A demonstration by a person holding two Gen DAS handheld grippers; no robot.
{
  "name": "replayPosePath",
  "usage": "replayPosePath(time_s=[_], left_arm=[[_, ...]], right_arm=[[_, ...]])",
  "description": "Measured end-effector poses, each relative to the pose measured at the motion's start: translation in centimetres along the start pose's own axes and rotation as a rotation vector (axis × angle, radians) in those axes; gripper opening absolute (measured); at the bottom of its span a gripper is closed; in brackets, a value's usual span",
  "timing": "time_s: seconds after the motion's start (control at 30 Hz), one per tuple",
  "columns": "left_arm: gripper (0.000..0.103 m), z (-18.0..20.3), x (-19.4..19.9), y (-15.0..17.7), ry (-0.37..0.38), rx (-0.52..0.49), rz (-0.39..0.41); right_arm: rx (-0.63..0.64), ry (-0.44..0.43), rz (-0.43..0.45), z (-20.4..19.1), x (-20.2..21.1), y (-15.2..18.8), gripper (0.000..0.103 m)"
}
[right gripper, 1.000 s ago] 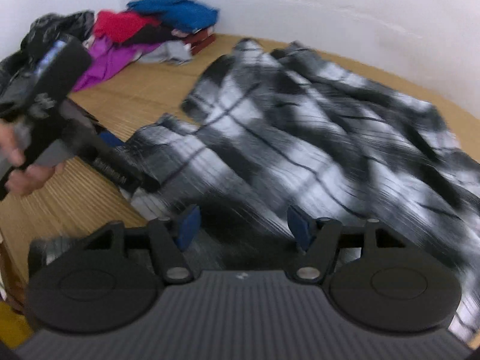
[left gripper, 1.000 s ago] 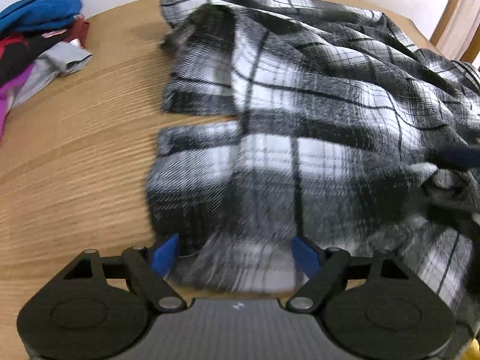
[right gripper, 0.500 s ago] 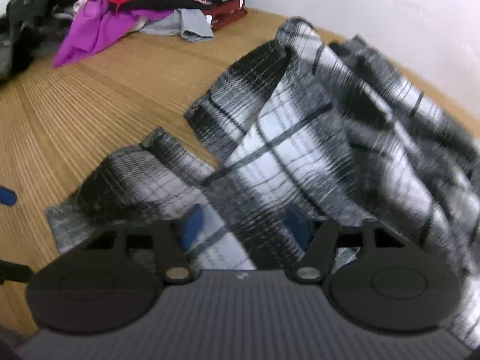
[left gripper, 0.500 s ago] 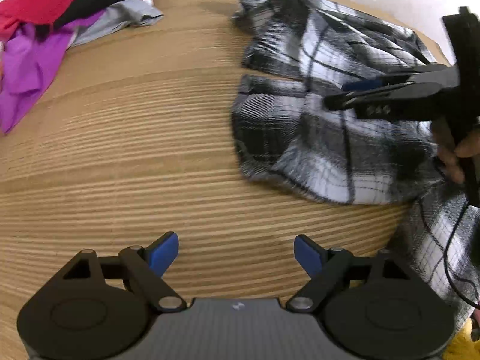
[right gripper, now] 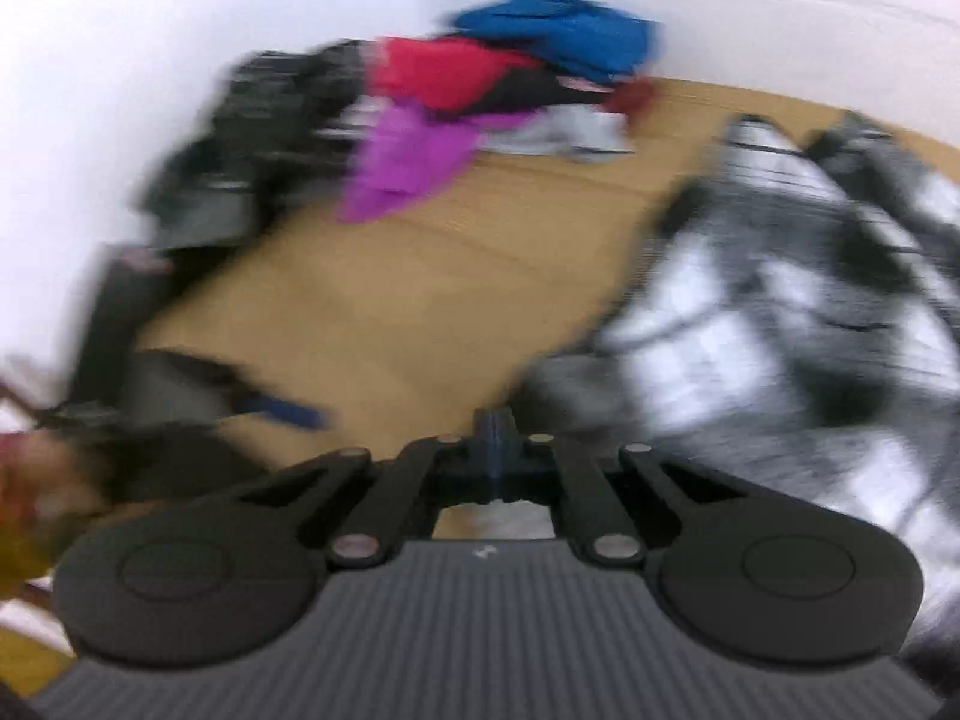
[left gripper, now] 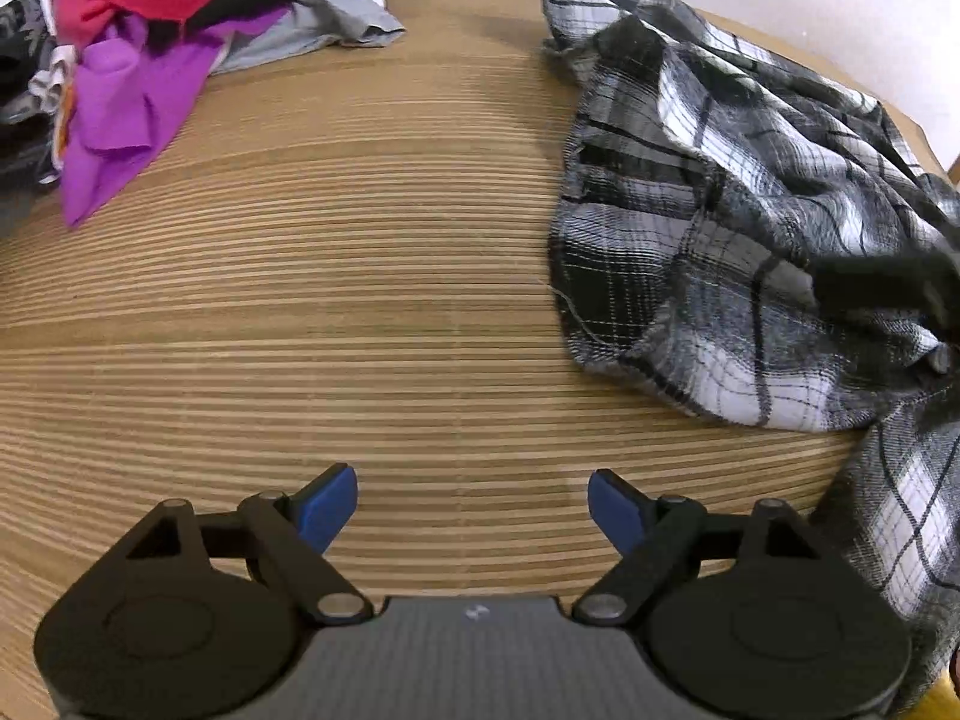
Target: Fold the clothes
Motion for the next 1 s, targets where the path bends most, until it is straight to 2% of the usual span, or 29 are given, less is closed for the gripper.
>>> replayPosePath(time_s=[0.07,0.13,0.17,0.2,0.23,0.27,0.33,0.5,0.57,0.73,0.77,0.8,0.83,0.9,1.0], left_arm=[[0.086,-0.2,0.3,0.1,0.001,0.006,0.002],[0.086,-0.1,0.5,-0.1,0.004,-0.001,0.010],[0.086,0.2,0.7,-0.4,0.007,-0.014,0.020],[0.086,0.4,0.8,-0.7,0.010,-0.026,0.029],[0.086,0.7,1.0,-1.3,0.020,-0.050,0.049],[0.086,1.2,1.1,-2.1,0.032,-0.078,0.072],[0.086,2.1,1.2,-4.1,0.083,-0.132,0.125],[0.086,5.0,-1.1,-6.6,0.220,-0.150,0.117],[0.086,6.1,-2.0,-7.5,0.275,-0.155,0.110],[0.083,9.0,-4.1,-9.8,0.411,-0.166,0.093],[0.073,9.6,-4.6,-10.2,0.439,-0.169,0.090],[0.054,10.1,-5.0,-10.7,0.466,-0.171,0.087],[0.047,10.7,-5.4,-11.1,0.493,-0.173,0.083],[0.021,11.0,-4.7,-11.1,0.528,-0.166,0.097],[0.015,11.1,-3.2,-10.9,0.574,-0.152,0.123]], right_arm=[[0.093,0.017,-0.001,-2.3,0.2,0.5,0.005],[0.185,0.130,0.009,-2.9,-0.2,0.9,0.011],[0.215,0.197,0.006,-2.6,-0.6,1.1,0.029],[0.227,0.258,0.001,-2.1,-0.7,1.3,0.039],[0.228,0.321,-0.002,-1.2,-0.8,1.5,0.054],[0.226,0.383,-0.004,-0.4,-0.9,1.7,0.057],[0.215,0.466,-0.012,1.7,-0.8,2.0,0.057],[0.189,0.566,-0.070,6.5,0.8,3.6,0.057],[0.191,0.590,-0.089,7.7,1.1,4.3,0.057],[0.249,0.581,-0.136,8.9,-0.2,5.1,0.057],[0.272,0.584,-0.140,8.9,-0.4,5.3,0.057],[0.292,0.588,-0.144,9.0,-0.9,5.4,0.057],[0.309,0.589,-0.147,9.0,-1.2,5.6,0.057],[0.329,0.586,-0.153,8.6,-1.6,5.8,0.057],[0.353,0.569,-0.154,8.2,-1.9,5.8,0.057]])
Point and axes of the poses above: each gripper's, at about its wrist camera, not at the fingertips, and x roughly against the way its jaws point, z to its right, y to its underside, the point moved 7 cm from there along -x, roughly the way its jaws point
